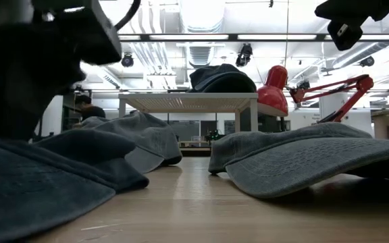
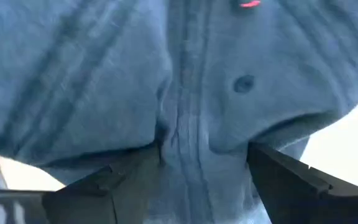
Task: Pick & Place hat
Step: Stack the blue cap on the stacked blue caps on the shelf
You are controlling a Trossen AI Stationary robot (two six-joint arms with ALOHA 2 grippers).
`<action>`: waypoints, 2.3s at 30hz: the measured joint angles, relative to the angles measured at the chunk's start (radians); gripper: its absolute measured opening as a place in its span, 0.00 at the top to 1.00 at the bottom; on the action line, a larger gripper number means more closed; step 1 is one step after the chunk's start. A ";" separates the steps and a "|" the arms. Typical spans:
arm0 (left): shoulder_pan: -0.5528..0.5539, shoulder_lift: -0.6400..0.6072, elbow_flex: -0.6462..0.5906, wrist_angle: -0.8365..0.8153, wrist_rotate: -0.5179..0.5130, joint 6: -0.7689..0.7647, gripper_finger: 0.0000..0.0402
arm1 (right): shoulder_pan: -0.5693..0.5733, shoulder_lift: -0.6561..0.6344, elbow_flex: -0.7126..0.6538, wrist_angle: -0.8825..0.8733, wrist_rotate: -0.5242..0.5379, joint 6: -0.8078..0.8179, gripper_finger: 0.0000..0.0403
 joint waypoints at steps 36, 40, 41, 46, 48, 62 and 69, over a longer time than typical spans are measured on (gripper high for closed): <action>-0.009 0.006 0.548 -0.515 -0.029 0.096 1.00 | 0.000 0.000 0.000 -0.001 0.000 -0.003 0.97; -0.010 0.006 0.663 -0.647 -0.101 0.114 1.00 | 0.000 0.000 0.000 -0.001 0.000 0.000 0.97; -0.008 0.006 0.690 -0.677 -0.121 0.116 1.00 | 0.000 0.000 0.000 -0.001 0.000 0.000 0.97; 0.009 0.005 0.802 -0.798 -0.255 0.143 1.00 | 0.000 0.001 0.000 -0.002 0.000 0.000 0.97; 0.025 0.005 0.840 -0.828 -0.301 0.177 1.00 | 0.000 0.001 0.000 -0.002 0.000 0.000 0.97; 0.328 0.004 1.008 -0.748 -0.489 0.786 1.00 | 0.000 0.001 0.000 -0.002 0.000 0.000 0.97; 0.488 0.005 1.052 -0.574 -0.538 1.108 1.00 | 0.000 0.001 0.000 -0.002 0.000 0.000 0.97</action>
